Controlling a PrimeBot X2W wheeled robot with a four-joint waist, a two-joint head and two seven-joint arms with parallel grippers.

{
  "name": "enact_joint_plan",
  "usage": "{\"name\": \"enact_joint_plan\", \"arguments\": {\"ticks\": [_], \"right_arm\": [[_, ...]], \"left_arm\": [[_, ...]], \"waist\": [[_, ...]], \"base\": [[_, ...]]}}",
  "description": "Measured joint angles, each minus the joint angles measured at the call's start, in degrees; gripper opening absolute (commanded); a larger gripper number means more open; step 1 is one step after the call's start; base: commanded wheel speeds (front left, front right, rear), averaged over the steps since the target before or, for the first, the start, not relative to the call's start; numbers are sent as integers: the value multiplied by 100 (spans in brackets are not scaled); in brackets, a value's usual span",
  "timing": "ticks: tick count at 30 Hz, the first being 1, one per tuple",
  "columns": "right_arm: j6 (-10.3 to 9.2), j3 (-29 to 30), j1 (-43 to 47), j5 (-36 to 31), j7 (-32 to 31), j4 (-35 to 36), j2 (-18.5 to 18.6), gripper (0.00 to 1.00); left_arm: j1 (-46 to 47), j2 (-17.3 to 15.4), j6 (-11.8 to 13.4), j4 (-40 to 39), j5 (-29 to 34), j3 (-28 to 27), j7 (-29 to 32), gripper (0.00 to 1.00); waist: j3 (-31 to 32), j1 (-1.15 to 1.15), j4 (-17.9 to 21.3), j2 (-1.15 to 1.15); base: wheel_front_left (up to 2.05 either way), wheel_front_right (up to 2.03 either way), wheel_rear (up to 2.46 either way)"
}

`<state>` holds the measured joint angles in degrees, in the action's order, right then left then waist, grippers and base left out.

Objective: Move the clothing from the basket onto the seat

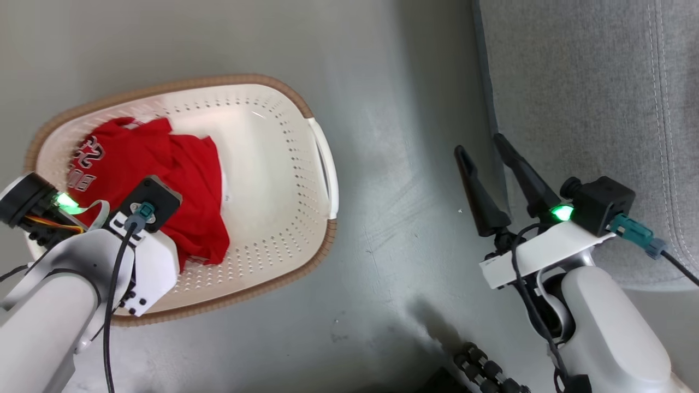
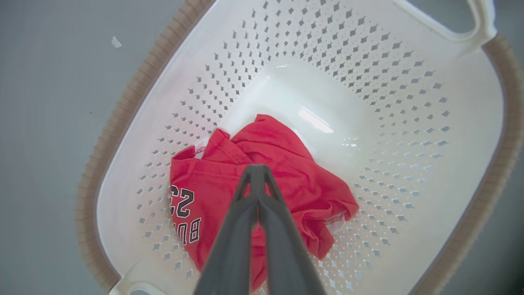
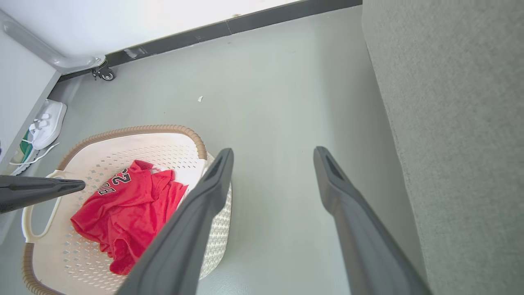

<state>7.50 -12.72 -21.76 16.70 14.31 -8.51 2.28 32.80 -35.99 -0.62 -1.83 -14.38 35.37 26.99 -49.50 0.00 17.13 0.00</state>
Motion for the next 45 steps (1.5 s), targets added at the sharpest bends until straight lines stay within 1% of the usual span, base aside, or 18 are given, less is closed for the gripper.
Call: {"name": "enact_joint_plan", "arguments": {"ticks": [10, 13, 14, 15, 16, 18, 19, 22, 23, 25, 28, 31, 36, 45], "right_arm": [[0, 420, 13, -293, 7, -305, 5, 100], [0, 505, 24, -391, 7, -353, 11, 100], [0, 534, 28, -425, 7, -359, 10, 100], [0, 624, 38, -512, 7, -385, 11, 100], [0, 659, 40, -546, 7, -404, 12, 100], [0, 703, 43, -616, 8, -463, 12, 100], [0, 735, 50, -638, 8, -482, 12, 100], [0, 848, 103, -767, 7, -500, 14, 100], [0, 868, 150, -824, 8, -503, 14, 100], [0, 911, 198, -920, 7, -546, 13, 100], [0, 1007, 280, -977, 7, -592, 14, 100], [0, 1042, 309, -1055, 7, -677, 14, 100], [0, 1123, 497, -1216, 7, -738, 14, 100], [0, 1280, 793, -1328, 7, -909, 12, 100]], "left_arm": [[-4, 377, 100, 241, -220, -91, -516, 0], [-16, 508, 189, 327, -375, -154, -679, 0], [-25, 554, 213, 361, -403, -176, -738, 13], [-49, 623, 281, 430, -432, -218, -862, 41], [-59, 662, 307, 458, -449, -248, -931, 48], [-70, 734, 327, 509, -492, -263, -1038, 65], [-87, 769, 344, 536, -520, -278, -1098, 65], [-196, 878, 374, 644, -553, -310, -1266, 81], [-229, 921, 402, 668, -584, -314, -1317, 88], [-286, 992, 453, 723, -653, -341, -1433, 94], [-301, 1121, 505, 818, -733, -377, -1593, 100], [-393, 1256, 597, 876, -790, -447, -1761, 100], [-577, 1439, 672, 1043, -965, -546, -1965, 100], [-863, 1653, 782, 1243, -1185, -631, -2232, 100]], "waist": [[527, 0, -314, 0], [701, 0, -412, 0], [760, 0, -444, 0], [881, 0, -508, 0], [941, 0, -539, 0], [1066, 0, -602, 0], [1128, 0, -632, 0], [1324, 0, -724, 0], [1390, 0, -754, 0], [1524, 0, -814, 0], [1727, 0, -904, 0], [1933, 0, -994, 0], [2276, 0, -1143, 0], [2803, 0, -1382, 0]], "base": [[0, 0, 0], [0, 0, 0], [0, 0, 0], [0, 0, 0], [0, 0, 0], [0, 0, 0], [0, 0, 0], [0, 0, 0], [0, 0, 0], [0, 0, 0], [0, 0, 0], [0, 0, 0], [0, 0, 0], [0, 0, 0]]}}
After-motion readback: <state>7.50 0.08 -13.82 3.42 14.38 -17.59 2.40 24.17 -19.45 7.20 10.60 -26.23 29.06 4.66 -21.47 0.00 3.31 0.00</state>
